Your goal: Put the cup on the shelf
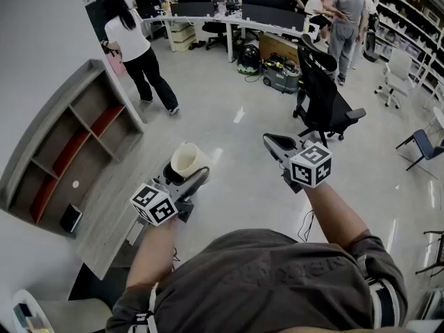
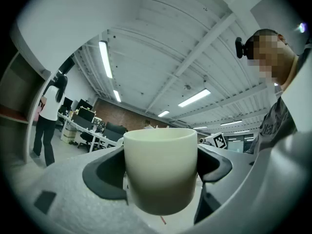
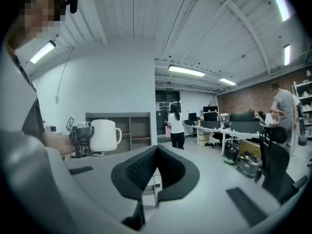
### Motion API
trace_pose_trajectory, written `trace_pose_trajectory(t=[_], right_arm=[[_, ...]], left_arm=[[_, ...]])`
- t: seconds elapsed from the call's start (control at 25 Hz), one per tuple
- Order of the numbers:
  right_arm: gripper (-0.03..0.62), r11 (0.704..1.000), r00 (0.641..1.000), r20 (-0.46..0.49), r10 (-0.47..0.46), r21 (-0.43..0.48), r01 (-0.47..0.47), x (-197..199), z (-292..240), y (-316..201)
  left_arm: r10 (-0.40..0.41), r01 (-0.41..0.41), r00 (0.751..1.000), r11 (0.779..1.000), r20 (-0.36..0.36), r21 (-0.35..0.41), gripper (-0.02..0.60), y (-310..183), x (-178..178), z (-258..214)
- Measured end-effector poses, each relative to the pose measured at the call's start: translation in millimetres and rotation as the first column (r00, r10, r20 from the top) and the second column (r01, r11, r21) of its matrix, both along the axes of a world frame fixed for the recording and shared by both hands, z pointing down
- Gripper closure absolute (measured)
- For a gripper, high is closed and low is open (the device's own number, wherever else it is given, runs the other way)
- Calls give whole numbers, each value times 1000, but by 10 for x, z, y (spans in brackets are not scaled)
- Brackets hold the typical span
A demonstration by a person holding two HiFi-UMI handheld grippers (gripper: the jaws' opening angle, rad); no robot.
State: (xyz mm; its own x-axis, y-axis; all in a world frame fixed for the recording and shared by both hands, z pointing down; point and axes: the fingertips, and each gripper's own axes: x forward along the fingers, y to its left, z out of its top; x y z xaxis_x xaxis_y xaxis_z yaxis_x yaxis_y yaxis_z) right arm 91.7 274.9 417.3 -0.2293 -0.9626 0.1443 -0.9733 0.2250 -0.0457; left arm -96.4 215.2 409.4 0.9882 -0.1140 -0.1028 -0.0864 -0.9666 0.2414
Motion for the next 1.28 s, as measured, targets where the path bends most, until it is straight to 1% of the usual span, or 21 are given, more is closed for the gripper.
trace_pose_trajectory(t=[0.36, 0.6, 0.76, 0.88, 1.04, 1.16, 1.28], right_arm=[[605, 999, 1000, -2, -32, 3, 32, 332, -19, 285], [603, 998, 998, -19, -67, 12, 68, 362, -63, 382], [603, 997, 997, -10, -72, 12, 72, 398, 4, 327], [603, 998, 998, -2, -65, 11, 65, 430, 24, 203], [603, 999, 999, -6, -54, 0, 54, 427, 55, -56], [603, 999, 999, -10, -37, -4, 37, 426, 71, -350], [603, 1000, 1000, -7, -17, 14, 17, 479, 31, -808]], left_arm=[[-50, 50, 999, 999, 0, 4, 150, 348, 293, 11], [-74, 74, 997, 997, 1, -7, 150, 500, 346, 6], [-76, 76, 997, 997, 10, -10, 150, 471, 362, 66], [-73, 73, 997, 997, 10, -11, 150, 334, 372, 58], [-61, 61, 998, 998, 0, -19, 150, 25, 357, 69], [-37, 37, 999, 999, -15, -24, 150, -334, 372, 84], [2, -2, 1000, 1000, -29, -20, 150, -845, 460, 85]])
